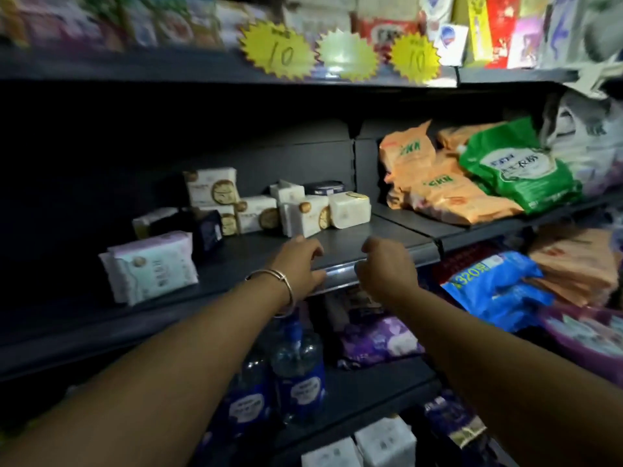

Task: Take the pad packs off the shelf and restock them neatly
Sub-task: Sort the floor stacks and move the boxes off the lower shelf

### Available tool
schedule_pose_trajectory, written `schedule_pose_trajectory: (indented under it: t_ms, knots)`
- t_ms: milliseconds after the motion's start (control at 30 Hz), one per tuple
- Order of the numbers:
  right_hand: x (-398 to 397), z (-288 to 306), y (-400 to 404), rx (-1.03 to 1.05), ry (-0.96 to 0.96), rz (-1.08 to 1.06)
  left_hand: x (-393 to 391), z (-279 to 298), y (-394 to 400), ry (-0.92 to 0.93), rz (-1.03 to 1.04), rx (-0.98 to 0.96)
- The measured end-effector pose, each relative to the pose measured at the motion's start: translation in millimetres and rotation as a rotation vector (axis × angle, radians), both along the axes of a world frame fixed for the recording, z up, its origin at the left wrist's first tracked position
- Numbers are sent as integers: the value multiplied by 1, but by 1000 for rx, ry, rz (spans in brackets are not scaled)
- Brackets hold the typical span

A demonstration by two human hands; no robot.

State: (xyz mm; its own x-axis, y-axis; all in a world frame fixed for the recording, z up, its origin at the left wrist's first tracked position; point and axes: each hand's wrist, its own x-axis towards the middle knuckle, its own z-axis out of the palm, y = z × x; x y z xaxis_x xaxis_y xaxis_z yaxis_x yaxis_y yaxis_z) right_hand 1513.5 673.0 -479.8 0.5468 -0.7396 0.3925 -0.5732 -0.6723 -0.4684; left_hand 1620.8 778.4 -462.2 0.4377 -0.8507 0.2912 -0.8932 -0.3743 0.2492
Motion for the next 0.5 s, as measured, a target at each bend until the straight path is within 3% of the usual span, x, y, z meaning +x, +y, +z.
schedule_pose_trajectory:
  t_ms: [167, 500]
  knots:
    - [38, 17, -6, 23, -14, 5, 40, 23, 4, -11, 120, -12]
    - [112, 13, -118, 62, 79, 31, 107, 12, -116, -40, 281, -51]
